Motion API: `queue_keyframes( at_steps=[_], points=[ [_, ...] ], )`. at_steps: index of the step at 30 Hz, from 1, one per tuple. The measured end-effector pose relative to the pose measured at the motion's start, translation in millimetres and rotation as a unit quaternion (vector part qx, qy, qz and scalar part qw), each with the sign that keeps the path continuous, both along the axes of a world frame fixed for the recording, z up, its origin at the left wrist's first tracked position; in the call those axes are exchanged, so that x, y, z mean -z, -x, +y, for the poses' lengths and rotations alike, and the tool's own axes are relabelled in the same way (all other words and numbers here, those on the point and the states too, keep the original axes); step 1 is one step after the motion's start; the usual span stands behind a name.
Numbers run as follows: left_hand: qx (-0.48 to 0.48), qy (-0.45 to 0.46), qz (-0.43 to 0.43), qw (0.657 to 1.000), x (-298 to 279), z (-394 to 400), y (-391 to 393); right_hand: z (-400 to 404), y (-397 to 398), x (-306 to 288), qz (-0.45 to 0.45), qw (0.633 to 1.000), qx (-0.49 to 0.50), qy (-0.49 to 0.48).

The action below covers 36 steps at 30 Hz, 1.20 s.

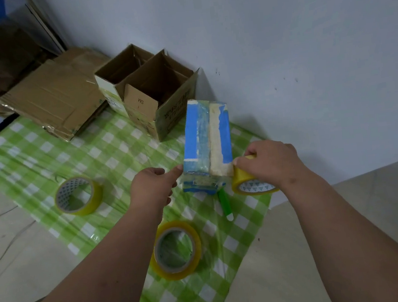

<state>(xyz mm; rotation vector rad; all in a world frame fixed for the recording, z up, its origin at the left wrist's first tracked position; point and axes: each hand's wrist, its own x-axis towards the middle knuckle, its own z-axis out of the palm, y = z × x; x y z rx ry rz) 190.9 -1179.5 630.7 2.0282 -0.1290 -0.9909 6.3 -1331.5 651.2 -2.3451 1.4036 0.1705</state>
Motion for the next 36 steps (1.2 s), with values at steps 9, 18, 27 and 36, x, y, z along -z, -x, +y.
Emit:
queue_keyframes(
  at_steps=[9,18,27,36],
  points=[
    [0.053,0.077,-0.062,0.994,0,-8,11,8,3,7,-0.039,0.999,0.013,0.003],
    [0.131,0.092,-0.110,0.981,-4,0,14,11,5,7,-0.069,0.998,-0.008,0.002],
    [0.249,0.066,-0.257,0.931,-4,4,-2,18,3,0,-0.028,0.997,-0.061,0.022],
    [0.289,0.050,-0.346,0.891,1,7,5,28,-3,8,-0.014,0.994,-0.050,0.098]
  ],
)
